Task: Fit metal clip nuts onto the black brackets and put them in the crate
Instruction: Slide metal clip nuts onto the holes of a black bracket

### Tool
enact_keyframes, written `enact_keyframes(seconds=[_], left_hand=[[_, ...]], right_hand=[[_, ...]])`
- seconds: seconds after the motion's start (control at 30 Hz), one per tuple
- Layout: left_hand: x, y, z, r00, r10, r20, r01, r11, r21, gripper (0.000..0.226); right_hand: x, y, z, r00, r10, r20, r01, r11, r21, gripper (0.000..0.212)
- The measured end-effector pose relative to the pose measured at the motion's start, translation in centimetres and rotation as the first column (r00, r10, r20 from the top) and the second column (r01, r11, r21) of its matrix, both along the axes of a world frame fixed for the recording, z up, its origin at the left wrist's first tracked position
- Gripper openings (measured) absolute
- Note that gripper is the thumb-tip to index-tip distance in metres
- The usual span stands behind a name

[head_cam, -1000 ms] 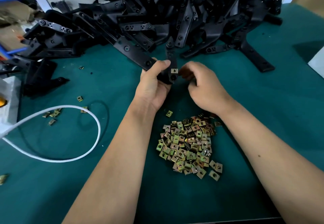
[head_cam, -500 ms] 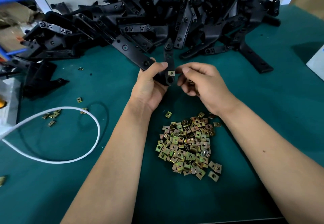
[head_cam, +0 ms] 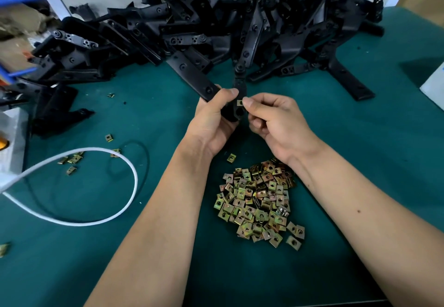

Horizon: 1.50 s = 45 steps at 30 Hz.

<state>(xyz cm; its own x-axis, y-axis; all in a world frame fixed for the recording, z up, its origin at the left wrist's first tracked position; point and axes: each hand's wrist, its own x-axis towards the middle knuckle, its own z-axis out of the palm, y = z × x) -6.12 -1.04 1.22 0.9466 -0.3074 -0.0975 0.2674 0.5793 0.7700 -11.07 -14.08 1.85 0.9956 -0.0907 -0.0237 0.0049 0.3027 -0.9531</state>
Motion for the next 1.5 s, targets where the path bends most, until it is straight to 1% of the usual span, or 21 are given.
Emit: enact_keyframes(seconds=[0.17,0.3,0.43,0.5,0.57,0.67,0.7,0.77,0.8,0.83,0.97,1.03,1.07,1.13,1.2,1.23,1.27,1.3,1.37,1.43,1.5], left_hand=[[-0.1,-0.6,0.0,0.996,0.085,0.036,-0.087,0.996,0.036,0.033],[-0.3,-1.3,-0.2,0.972,0.219,0.088,-0.227,0.97,0.093,0.045],[-0.4,-1.5,-0.4,0.954,0.279,0.109,-0.289,0.952,0.096,0.046],[-0.5,-1.5,-0.3,0.95,0.293,0.105,-0.301,0.95,0.08,0.046],[-0.4,-1.4,-0.1,0.949,0.306,0.082,-0.311,0.948,0.068,0.047],[0.0,-0.8,0.2,0.946,0.32,0.049,-0.322,0.944,0.065,0.047],[0.2,-0.5,0.2,0.943,0.329,0.055,-0.333,0.94,0.076,0.046],[0.5,0.3,0.2,0.932,0.354,0.075,-0.36,0.927,0.108,0.043],[0.7,0.7,0.2,0.929,0.362,0.074,-0.369,0.923,0.111,0.041],[0.9,1.0,0.1,0.928,0.367,0.064,-0.372,0.923,0.102,0.039],[1.2,1.8,0.3,0.936,0.351,0.025,-0.352,0.934,0.064,0.035],[1.1,1.8,0.3,0.943,0.332,0.026,-0.333,0.941,0.056,0.034],[1.1,1.9,0.4,0.945,0.327,0.022,-0.328,0.944,0.05,0.033],[1.1,2.0,0.5,0.947,0.322,0.012,-0.323,0.946,0.032,0.033],[1.1,2.3,0.4,0.945,0.328,0.002,-0.328,0.945,0.019,0.036],[1.2,2.4,0.4,0.944,0.329,-0.004,-0.329,0.944,0.009,0.037],[1.3,2.6,0.4,0.945,0.326,-0.008,-0.326,0.945,-0.009,0.037],[1.4,2.8,0.4,0.947,0.322,-0.014,-0.322,0.946,-0.033,0.038],[1.5,3.0,0.4,0.949,0.311,-0.047,-0.314,0.946,-0.084,0.038],[1.5,3.0,0.4,0.953,0.293,-0.072,-0.299,0.949,-0.101,0.037],[1.4,2.9,0.4,0.961,0.27,-0.067,-0.275,0.957,-0.093,0.036]], right_hand=[[0.1,0.2,-0.1,0.998,-0.068,0.009,0.068,0.998,0.0,0.021],[0.2,0.6,-0.4,0.986,-0.161,0.047,0.166,0.975,-0.145,0.026],[0.2,1.0,-0.8,0.972,-0.189,0.138,0.22,0.938,-0.267,0.028],[0.3,0.7,-0.7,0.972,-0.166,0.169,0.214,0.921,-0.327,0.026],[0.5,0.0,-0.5,0.974,-0.12,0.192,0.196,0.87,-0.452,0.028],[1.0,-0.9,-0.2,0.99,-0.006,0.141,0.085,0.822,-0.563,0.021],[1.1,-1.0,-0.3,0.992,0.038,0.116,0.039,0.804,-0.594,0.023],[1.1,-1.1,-0.7,0.989,0.114,0.097,-0.014,0.717,-0.697,0.046],[1.0,-1.2,-0.8,0.986,0.138,0.098,-0.021,0.673,-0.739,0.052],[0.9,-1.2,-0.8,0.983,0.155,0.101,-0.027,0.66,-0.75,0.053],[0.7,-1.1,-0.6,0.975,0.192,0.115,-0.08,0.78,-0.62,0.044],[0.7,-1.1,-0.6,0.971,0.203,0.126,-0.09,0.798,-0.596,0.038],[0.6,-1.2,-0.5,0.969,0.208,0.13,-0.08,0.77,-0.633,0.036],[0.4,-1.5,-0.2,0.961,0.239,0.141,-0.045,0.634,-0.772,0.036],[0.4,-1.8,0.0,0.94,0.311,0.141,-0.034,0.495,-0.868,0.043],[0.3,-1.8,0.1,0.934,0.33,0.14,-0.03,0.461,-0.887,0.044],[0.3,-1.9,0.3,0.934,0.324,0.15,-0.022,0.472,-0.882,0.041],[0.4,-2.0,0.3,0.942,0.287,0.175,0.0,0.52,-0.854,0.036],[0.6,-2.6,0.4,0.962,0.137,0.235,0.105,0.608,-0.787,0.025],[1.0,-3.5,0.4,0.964,0.008,0.266,0.215,0.565,-0.797,0.018],[1.2,-4.1,0.2,0.969,0.0,0.248,0.218,0.475,-0.852,0.015]])
